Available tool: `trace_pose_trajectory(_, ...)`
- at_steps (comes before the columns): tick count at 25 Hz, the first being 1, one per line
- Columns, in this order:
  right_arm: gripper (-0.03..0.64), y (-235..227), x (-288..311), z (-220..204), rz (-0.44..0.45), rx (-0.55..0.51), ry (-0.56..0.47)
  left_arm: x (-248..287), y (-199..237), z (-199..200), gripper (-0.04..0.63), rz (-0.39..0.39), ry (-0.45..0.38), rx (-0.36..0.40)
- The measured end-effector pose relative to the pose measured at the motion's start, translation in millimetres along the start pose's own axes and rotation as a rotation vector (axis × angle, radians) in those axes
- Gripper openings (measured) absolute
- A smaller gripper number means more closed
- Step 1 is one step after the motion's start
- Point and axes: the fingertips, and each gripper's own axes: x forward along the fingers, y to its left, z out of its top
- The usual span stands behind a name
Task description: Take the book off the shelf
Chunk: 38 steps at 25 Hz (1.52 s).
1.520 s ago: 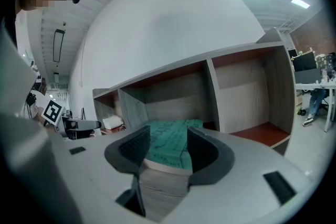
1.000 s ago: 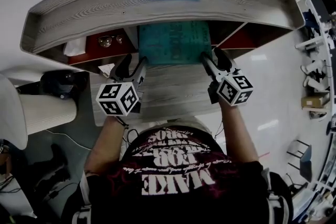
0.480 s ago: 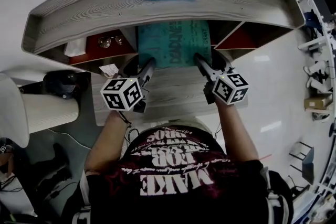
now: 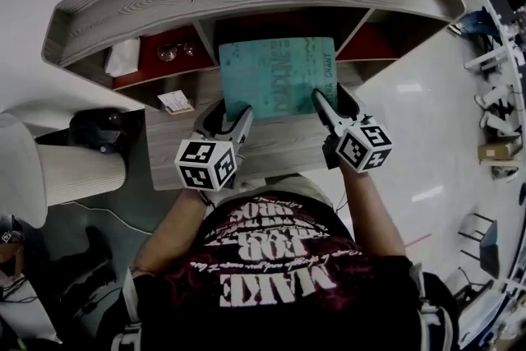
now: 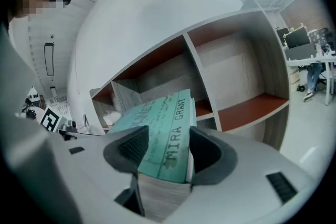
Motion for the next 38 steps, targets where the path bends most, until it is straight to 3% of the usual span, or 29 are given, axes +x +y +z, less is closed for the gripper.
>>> trace_pose_trajectory(11,0.229,-0.8,-31.8,-102.1,-0.06,0.081,0.08,-20.0,0.5,-98.5,0.233,-0.017,0.148,0.005)
trace_pose_trajectory(18,0.23,-18.4,-24.4,-196.1,-0.092,0.129,0.208,-2.9,25.3,-181.6,0.233,-0.007,0.263,-0.024)
trace_pose_trajectory(26,0.224,-43.7,-1.2,-291.1,-0.108,0.15,0.332,22.4,58.8,-267.5,0.233,0.015,0.319,-0.042)
trace_pose_trajectory(33,0.235,-56.1,11.5,-345.1,-0.117,0.147,0.433,31.7,75.4,-324.1,0.233,0.05,0.368,-0.096)
trace_pose_trajectory(38,0.236,-63.1,24.6,-359.9,-0.128,0.136,0.469,40.0,86.0,-343.2,0.233,0.062,0.392,-0.146)
